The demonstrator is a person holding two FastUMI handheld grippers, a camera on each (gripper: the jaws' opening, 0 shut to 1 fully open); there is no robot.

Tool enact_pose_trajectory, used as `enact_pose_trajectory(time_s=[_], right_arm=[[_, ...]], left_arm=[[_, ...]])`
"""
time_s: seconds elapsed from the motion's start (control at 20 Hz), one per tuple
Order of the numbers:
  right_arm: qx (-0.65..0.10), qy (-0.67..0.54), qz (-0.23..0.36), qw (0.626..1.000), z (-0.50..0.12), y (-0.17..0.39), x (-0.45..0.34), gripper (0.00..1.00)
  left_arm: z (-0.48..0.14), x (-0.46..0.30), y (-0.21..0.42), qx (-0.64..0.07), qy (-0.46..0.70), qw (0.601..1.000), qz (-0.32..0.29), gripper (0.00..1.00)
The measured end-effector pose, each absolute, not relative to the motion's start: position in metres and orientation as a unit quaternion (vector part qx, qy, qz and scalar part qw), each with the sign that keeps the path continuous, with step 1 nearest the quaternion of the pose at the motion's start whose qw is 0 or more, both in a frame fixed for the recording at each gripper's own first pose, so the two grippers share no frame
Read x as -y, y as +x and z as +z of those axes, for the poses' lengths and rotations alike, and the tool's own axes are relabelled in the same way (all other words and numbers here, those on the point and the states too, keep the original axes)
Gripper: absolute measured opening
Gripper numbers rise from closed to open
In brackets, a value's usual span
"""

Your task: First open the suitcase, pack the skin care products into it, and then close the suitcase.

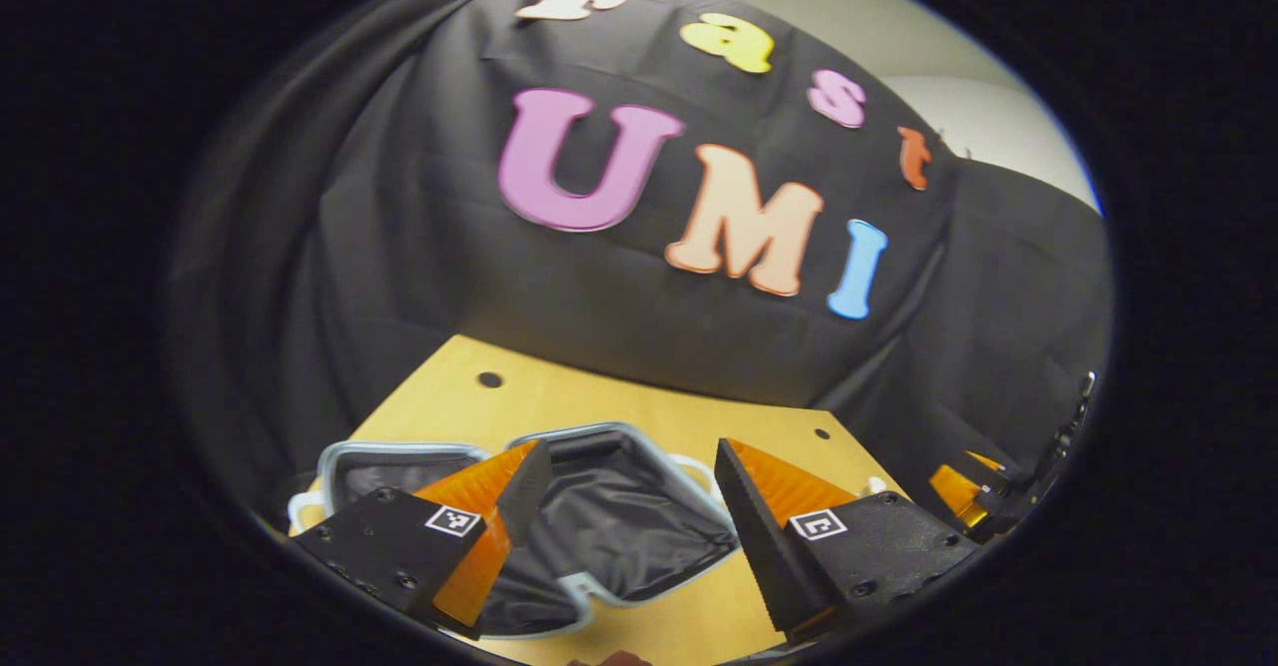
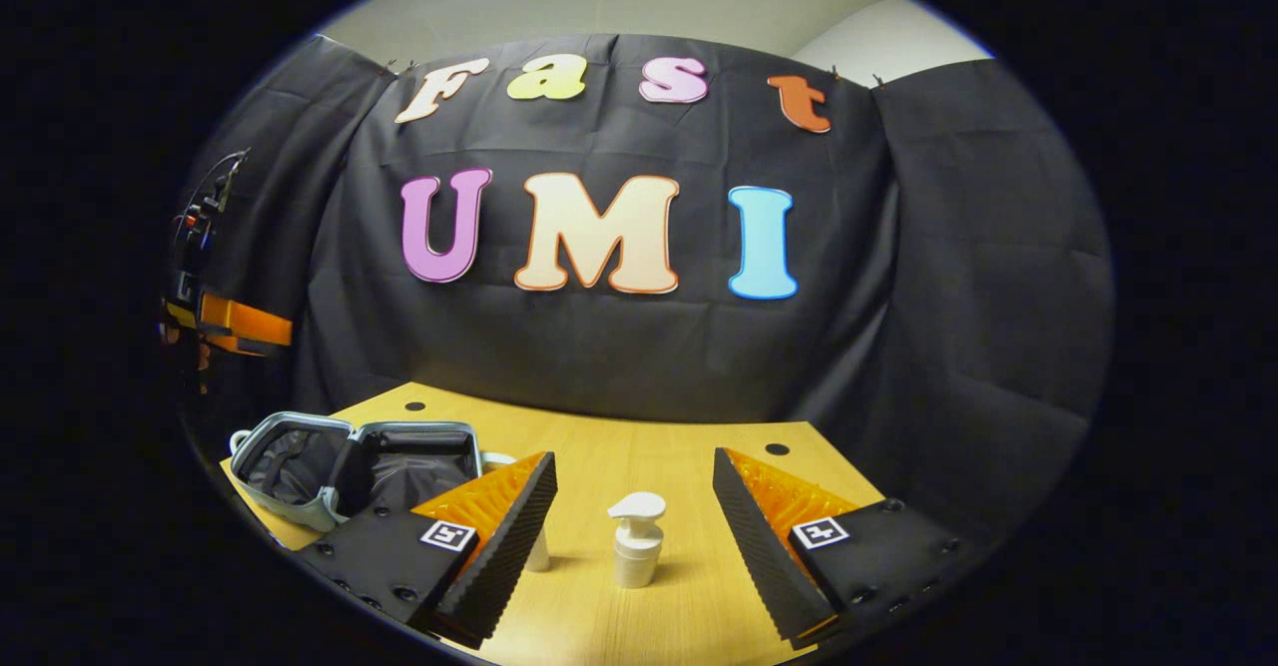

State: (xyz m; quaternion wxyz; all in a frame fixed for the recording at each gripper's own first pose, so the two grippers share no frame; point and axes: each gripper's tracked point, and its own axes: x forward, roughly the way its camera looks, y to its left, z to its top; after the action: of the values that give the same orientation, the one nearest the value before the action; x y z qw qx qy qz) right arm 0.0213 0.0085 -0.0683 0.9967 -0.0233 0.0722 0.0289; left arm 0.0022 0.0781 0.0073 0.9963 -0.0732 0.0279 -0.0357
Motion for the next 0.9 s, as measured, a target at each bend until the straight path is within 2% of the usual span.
enact_pose_trajectory(time_s=[0.25, 0.4, 0.75, 0.9], right_arm=[[-0.08, -0.003, 0.052, 0.995, -0.108, 0.043, -0.006, 0.99], [-0.094, 0.009, 0.056, 0.994, -0.141, 0.052, 0.002, 0.99], [-0.125, 0.021, 0.061, 0.99, -0.199, 0.063, 0.021, 0.99], [-0.133, 0.018, 0.07, 0.988, -0.21, 0.069, 0.023, 0.99]], left_arm=[[-0.048, 0.052, 0.044, -0.045, -0.034, 0.993, -0.108, 0.96], [-0.086, 0.098, 0.069, -0.052, -0.032, 0.988, -0.142, 0.96], [-0.173, 0.139, 0.105, -0.106, -0.048, 0.982, -0.15, 0.96], [-0.196, 0.141, 0.116, -0.125, -0.041, 0.982, -0.135, 0.9]])
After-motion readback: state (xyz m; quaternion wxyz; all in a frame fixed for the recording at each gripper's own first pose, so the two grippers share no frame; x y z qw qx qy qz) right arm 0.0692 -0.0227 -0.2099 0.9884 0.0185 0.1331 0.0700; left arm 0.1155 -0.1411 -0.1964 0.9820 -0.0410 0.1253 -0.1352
